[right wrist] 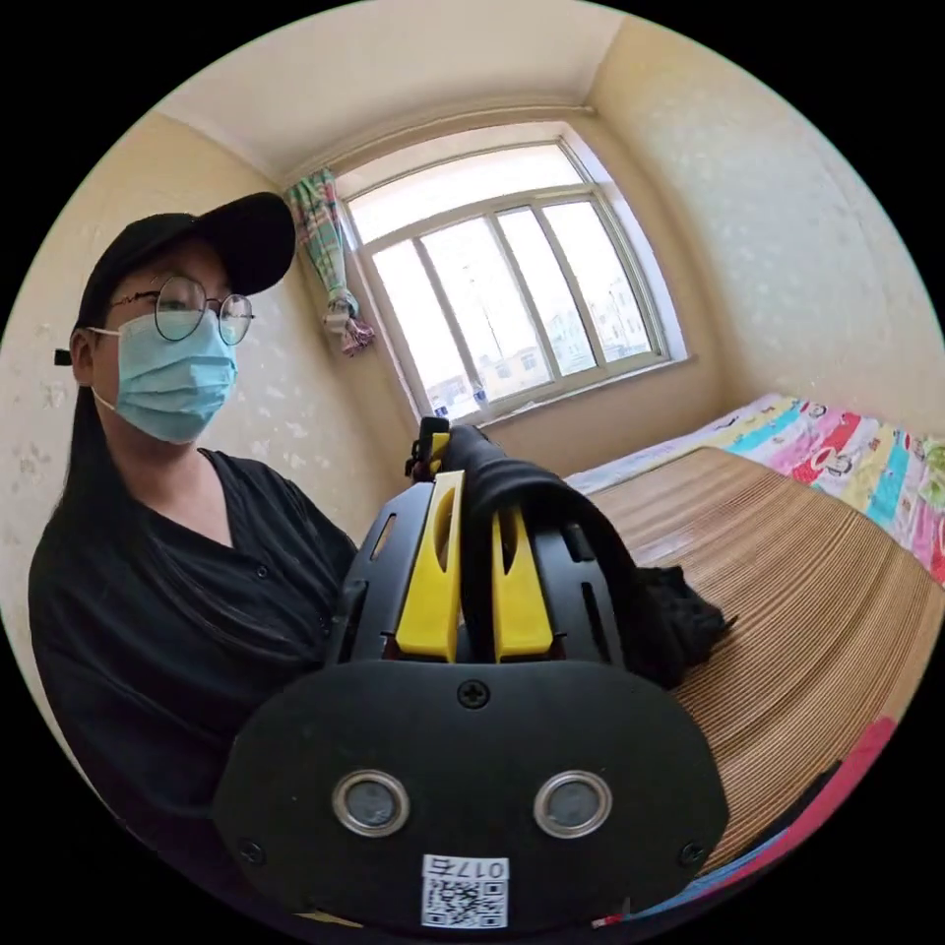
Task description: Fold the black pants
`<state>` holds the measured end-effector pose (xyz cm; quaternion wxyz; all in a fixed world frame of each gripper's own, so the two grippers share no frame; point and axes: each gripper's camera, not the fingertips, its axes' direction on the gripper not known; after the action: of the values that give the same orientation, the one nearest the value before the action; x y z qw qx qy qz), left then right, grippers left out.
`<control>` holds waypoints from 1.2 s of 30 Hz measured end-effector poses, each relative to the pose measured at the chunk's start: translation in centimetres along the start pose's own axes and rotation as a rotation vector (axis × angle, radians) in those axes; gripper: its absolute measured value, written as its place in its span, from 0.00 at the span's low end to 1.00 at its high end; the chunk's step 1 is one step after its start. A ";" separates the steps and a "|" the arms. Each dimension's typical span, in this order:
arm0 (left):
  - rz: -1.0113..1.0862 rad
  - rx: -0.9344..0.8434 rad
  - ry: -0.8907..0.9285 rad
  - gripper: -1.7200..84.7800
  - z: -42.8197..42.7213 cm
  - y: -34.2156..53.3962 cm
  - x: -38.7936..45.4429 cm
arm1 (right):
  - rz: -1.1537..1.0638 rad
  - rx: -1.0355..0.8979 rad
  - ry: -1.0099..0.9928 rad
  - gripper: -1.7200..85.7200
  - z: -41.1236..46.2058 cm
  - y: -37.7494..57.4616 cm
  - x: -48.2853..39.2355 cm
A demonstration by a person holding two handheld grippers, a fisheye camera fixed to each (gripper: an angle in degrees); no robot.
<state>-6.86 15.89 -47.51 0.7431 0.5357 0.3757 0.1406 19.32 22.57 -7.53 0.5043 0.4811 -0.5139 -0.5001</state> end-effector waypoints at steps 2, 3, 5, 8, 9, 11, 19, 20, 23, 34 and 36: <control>0.012 0.034 -0.049 0.07 0.9 -2.6 0.8 | 0.000 0.068 0.033 0.02 -2.2 -3.7 -1.6; -0.020 0.032 -0.123 0.07 1.9 -3.8 0.5 | 0.013 0.078 0.052 0.02 -2.6 -4.4 -1.5; -0.091 -0.008 -0.235 0.07 3.9 -5.2 -1.3 | 0.103 0.066 0.148 0.02 -3.1 -6.2 1.2; -0.169 -0.071 -0.364 0.07 7.2 -6.6 -6.0 | 0.188 0.031 0.257 0.02 -2.9 -7.1 7.9; -0.181 -0.087 -0.391 0.07 8.5 -7.1 -8.1 | 0.205 0.025 0.277 0.02 -2.9 -7.3 9.5; -0.215 -0.096 -0.410 0.07 10.1 -7.8 -11.1 | 0.247 0.031 0.323 0.02 -2.9 -8.0 15.2; -0.294 -0.487 -0.511 0.08 14.1 6.5 -19.4 | 0.350 -0.218 0.485 0.02 3.2 3.0 24.7; -0.324 -0.506 -0.491 0.08 13.8 8.6 -19.5 | 0.394 -0.252 0.438 0.02 4.3 7.5 24.9; -0.476 -0.564 -0.351 0.07 11.5 18.5 -18.7 | 0.558 -0.274 0.294 0.02 6.1 19.3 23.8; -0.696 -0.531 -0.418 0.07 1.0 27.5 -16.9 | 0.915 -0.248 0.334 0.15 4.3 30.2 24.5; -0.697 -0.491 -0.419 0.07 0.1 26.8 -17.5 | 0.893 -0.198 0.426 0.17 4.4 29.4 26.8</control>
<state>-13.46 15.46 -16.14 0.9105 0.2030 0.3305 -0.1433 14.42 -3.01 22.85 0.8058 0.2554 -0.5056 -0.1725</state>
